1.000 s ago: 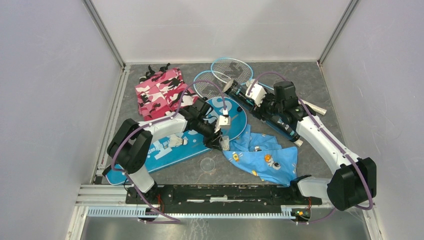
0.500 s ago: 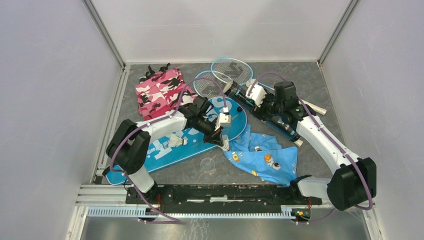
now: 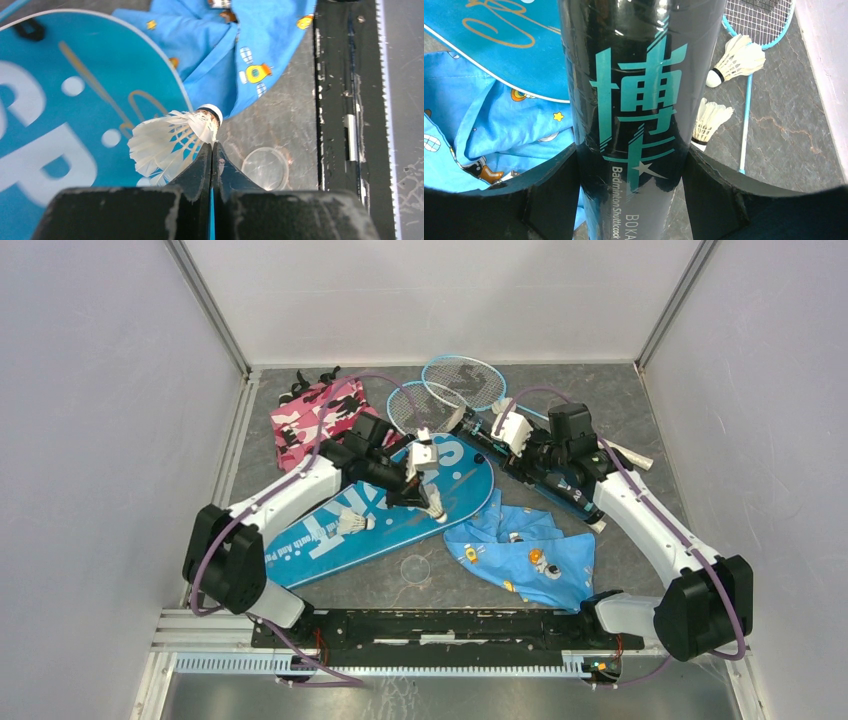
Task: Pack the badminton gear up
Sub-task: Pick up the shuttlecock at the center of the board, then place the shuttlecock at the shuttle tube.
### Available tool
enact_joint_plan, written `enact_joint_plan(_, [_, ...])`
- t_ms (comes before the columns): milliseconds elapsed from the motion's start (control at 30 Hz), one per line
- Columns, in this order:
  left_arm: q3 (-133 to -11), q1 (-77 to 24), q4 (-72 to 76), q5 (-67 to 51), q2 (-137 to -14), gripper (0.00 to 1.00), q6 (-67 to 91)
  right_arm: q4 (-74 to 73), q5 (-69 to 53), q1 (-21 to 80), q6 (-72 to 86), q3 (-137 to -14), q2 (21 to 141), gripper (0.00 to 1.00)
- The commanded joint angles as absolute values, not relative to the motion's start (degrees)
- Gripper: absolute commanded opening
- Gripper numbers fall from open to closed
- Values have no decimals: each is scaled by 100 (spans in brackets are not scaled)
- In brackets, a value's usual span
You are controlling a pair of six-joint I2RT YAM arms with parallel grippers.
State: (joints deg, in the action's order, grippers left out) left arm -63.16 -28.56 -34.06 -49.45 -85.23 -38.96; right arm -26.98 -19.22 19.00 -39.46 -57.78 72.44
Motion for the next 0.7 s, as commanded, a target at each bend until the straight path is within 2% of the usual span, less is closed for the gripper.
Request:
enact_joint_plan(0, [-6665, -2166, -3998, -4817, -8056, 2, -4226, -2839, -1851, 1880, -4258, -6281, 7216, 6])
enact_joint_plan(267, [-7135, -1218, -4142, -5340, -7552, 2, -3794, -3391, -2271, 1885, -4744, -6490, 7389, 6])
enact_joint_plan(667, [-7269, -1244, -2420, -5934, -7324, 2, -1552, -3893, -3254, 2017, -5288, -6432, 7554, 6])
